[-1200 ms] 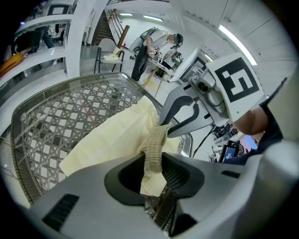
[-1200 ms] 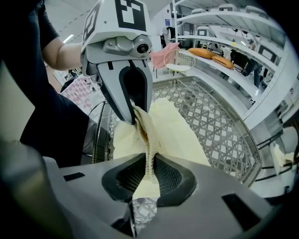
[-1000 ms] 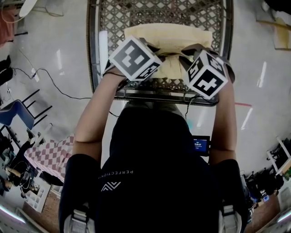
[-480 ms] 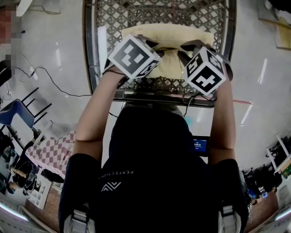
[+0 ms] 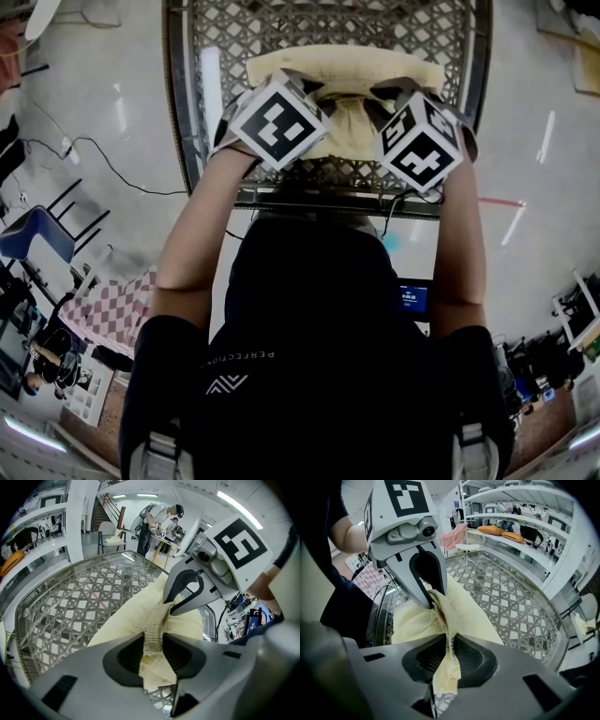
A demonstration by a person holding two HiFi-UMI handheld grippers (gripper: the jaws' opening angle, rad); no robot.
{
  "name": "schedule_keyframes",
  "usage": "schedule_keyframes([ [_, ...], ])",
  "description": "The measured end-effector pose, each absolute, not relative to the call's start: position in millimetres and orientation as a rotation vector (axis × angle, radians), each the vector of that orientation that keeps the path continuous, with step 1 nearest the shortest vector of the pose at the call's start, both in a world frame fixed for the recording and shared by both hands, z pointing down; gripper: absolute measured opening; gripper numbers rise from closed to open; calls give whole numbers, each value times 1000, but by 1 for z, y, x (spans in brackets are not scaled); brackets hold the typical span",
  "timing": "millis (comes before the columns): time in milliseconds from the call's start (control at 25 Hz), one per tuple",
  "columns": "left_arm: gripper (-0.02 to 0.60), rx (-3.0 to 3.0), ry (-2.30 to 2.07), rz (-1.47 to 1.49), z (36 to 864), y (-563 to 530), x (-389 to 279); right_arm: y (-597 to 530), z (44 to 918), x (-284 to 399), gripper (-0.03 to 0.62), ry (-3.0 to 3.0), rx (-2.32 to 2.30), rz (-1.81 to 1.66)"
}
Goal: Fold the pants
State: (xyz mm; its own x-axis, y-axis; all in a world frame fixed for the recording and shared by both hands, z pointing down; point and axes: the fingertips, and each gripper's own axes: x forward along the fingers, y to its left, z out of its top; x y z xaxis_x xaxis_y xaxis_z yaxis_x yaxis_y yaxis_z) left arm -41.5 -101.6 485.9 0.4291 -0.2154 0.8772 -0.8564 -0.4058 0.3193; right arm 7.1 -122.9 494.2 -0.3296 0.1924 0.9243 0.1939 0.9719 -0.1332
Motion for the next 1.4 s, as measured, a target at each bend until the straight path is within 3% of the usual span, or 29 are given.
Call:
schedule_keyframes([
  [240,197,1893,-977,1000,481,-110,-54,-133,493,2,96,-1949,-232,-19],
  [320,206,1897,-1008,997,476,-116,-61,-145,488,-2,135,-1976,-180,-38],
  [560,204,1914,-1057,1019,465,-120,-69,-175,474,-7,141,-2031,-19,-106],
  [760,157,1967,-1055,1015,450,-117,-55,-173,470,-4,130,-2043,28,-104],
  [920,53,2000,-982,1014,447,-112,-40,-177,469,-3,117,-2051,51,-95],
  [1080,51,2002,-941,1028,456,-113,-29,-181,462,2,80,-2054,81,-116],
  [1400,51,1933,-1000,1061,476,-119,-40,-162,460,6,71,-2072,39,-43],
])
